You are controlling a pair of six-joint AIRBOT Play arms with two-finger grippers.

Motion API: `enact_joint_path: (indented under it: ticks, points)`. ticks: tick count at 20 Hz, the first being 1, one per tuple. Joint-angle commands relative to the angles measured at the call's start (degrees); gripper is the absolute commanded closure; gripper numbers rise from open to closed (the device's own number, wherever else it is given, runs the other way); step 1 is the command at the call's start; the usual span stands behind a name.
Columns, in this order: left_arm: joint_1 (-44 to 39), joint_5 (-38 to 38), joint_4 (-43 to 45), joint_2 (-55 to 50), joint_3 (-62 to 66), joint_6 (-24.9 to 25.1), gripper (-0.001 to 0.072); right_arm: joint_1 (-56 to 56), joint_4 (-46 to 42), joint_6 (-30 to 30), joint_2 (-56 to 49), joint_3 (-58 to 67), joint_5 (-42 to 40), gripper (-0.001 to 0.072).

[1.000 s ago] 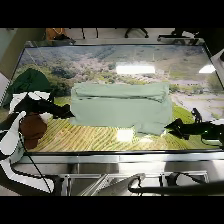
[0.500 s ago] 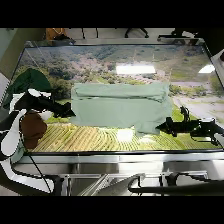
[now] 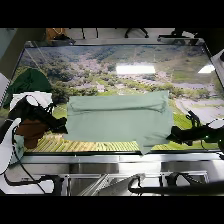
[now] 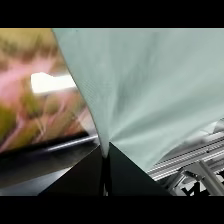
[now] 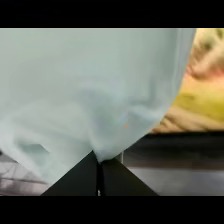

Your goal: Fold the shirts.

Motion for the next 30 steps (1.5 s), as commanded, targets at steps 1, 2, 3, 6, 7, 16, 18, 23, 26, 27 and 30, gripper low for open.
enact_joint_path:
  ticks: [1, 2, 3, 6, 7, 16, 18, 23, 26, 27, 30]
  points:
    - [3.1, -1.1, 3.5, 4.5, -4.9, -1.3, 0.0697, 0.0, -5.4, 4.6, 10.4, 0.3, 1.2, 0.0694]
    - [3.8, -1.2, 2.9, 4.7, -4.9, -1.3, 0.0698, 0.0, -3.1, 2.1, 11.4, 0.5, -0.4, 0.0694]
    - [4.2, -1.4, 1.7, 4.6, -4.5, -1.3, 0.0697, 0.1, 1.1, -2.1, 11.5, 0.7, -3.2, 0.0694]
    - [3.6, -1.5, -2.7, 4.2, 0.0, -1.3, 0.0697, 0.1, 18.8, -14.2, 6.7, 3.0, -10.7, 0.0694]
    - [3.0, -1.4, -2.8, 3.7, 2.7, -1.5, 0.0698, 0.1, 23.9, -18.0, 3.8, 4.2, -12.2, 0.0694]
    - [-4.6, 2.2, -2.0, -14.0, 27.5, -6.8, 0.0698, 2.0, 44.3, -37.6, -32.2, 25.6, -13.1, 0.0692]
    - [-4.5, 2.9, -2.0, -18.4, 29.6, -7.5, 0.0697, 3.2, 44.3, -39.7, -38.2, 27.3, -13.2, 0.0692]
    - [-4.3, 3.3, -2.7, -25.0, 34.8, -7.8, 0.0692, 3.3, 43.8, -44.3, -44.0, 28.4, -14.3, 0.0493]
    - [-4.3, -0.8, -2.5, -25.2, 39.3, -7.6, 0.002, 3.1, 35.1, -42.9, -39.4, 32.1, -13.6, 0.0267]
    - [-4.0, -3.6, -2.0, -25.2, 40.7, -7.5, 0.0021, 2.9, 30.5, -39.4, -37.7, 32.9, -14.3, 0.0174]
    - [-2.2, -10.5, -2.1, -25.1, 43.3, -7.2, 0.0021, 0.3, 17.2, -27.6, -35.1, 33.0, -14.8, 0.0011]
